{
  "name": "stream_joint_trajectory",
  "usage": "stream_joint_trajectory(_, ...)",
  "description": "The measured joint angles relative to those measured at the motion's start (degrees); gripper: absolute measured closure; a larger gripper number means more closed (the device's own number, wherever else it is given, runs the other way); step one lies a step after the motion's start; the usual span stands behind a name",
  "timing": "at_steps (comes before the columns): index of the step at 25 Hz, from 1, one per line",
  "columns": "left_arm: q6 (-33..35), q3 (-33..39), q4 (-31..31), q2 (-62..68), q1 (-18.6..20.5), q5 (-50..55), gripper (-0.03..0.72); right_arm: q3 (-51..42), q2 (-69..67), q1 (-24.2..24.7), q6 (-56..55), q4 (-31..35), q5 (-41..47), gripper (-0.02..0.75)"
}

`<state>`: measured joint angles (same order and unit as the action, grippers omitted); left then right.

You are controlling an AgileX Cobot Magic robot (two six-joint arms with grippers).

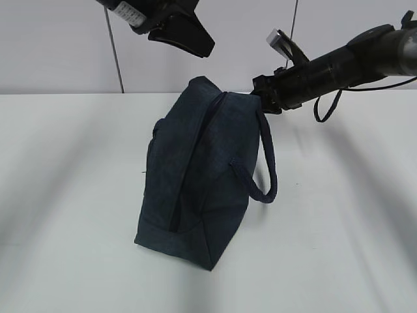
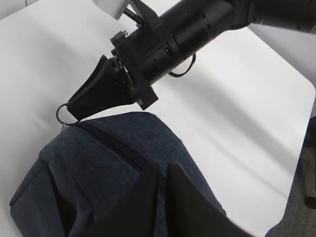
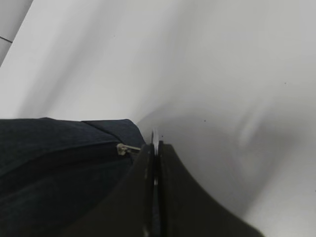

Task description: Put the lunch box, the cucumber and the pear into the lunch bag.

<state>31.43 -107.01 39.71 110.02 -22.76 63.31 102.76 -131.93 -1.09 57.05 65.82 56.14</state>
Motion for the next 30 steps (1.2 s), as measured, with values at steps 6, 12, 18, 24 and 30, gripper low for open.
stream_joint_trajectory(6, -1.83, 0.0, -4.85, 0.0, 0.0, -1.79, 0.681, 0.0, 0.0, 0.0, -0.13, 0.0, 0.0, 0.738)
stream_joint_trajectory(12, -5.51, 0.0, -9.78, 0.0, 0.0, -4.62, 0.591, 0.0, 0.0, 0.0, -0.24, 0.72, 0.2, 0.738)
stream_joint_trajectory(18, -5.62, 0.0, -9.78, 0.4, 0.0, -5.09, 0.401, 0.0, 0.0, 0.0, -0.24, 0.94, 0.32, 0.738)
stream_joint_trajectory(24, -5.62, -0.05, -9.78, 4.24, 0.0, -5.27, 0.369, 0.0, 0.0, 0.0, -0.24, 2.63, 1.2, 0.738)
stream_joint_trajectory(30, -5.62, -0.05, -9.78, 6.39, 0.0, -5.41, 0.374, 0.0, 0.0, 0.0, -0.24, 2.94, 1.63, 0.738)
